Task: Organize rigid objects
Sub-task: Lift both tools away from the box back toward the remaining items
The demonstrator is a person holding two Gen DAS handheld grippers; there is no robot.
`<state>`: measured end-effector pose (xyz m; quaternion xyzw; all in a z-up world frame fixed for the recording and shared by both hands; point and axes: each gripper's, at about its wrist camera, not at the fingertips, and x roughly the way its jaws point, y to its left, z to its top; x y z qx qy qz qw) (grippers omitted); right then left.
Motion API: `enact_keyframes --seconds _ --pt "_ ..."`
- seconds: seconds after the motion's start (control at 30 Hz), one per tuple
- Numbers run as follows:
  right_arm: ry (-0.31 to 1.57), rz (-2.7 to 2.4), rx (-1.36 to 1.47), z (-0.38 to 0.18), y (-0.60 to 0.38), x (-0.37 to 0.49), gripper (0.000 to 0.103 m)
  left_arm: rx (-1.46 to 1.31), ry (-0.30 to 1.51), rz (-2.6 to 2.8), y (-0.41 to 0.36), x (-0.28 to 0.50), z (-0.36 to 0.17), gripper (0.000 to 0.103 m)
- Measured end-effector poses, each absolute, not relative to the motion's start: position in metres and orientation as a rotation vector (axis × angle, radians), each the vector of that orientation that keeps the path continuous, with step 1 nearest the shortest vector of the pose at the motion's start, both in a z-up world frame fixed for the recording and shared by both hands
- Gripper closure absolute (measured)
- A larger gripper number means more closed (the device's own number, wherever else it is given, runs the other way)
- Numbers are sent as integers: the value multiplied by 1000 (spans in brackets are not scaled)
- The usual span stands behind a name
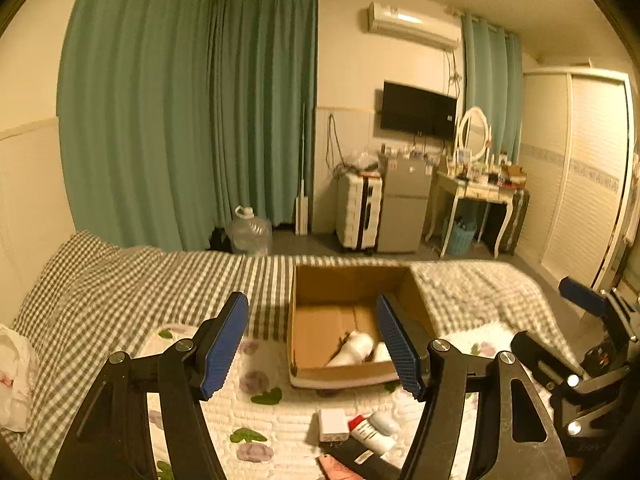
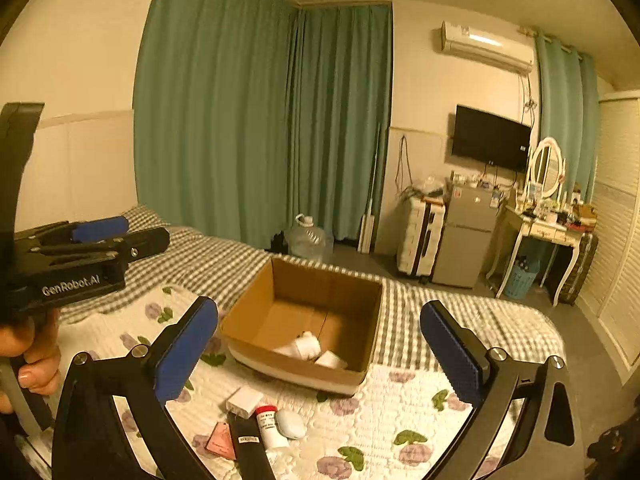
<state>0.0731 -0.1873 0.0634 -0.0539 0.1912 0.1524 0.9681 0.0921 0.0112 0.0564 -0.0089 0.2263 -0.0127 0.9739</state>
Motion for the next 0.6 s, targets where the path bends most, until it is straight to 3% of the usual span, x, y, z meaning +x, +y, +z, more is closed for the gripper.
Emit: enact_keyframes --seconds 0.3,0.47,0.6 --pt "519 337 -106 -14 -188 118 2 -23 633 -29 5 132 -34 34" --pt "612 345 -129 -61 -182 139 18 -34 706 -70 1 145 -74 36" --pt "661 347 -128 -88 -181 148 18 -37 746 -83 1 152 -94 36"
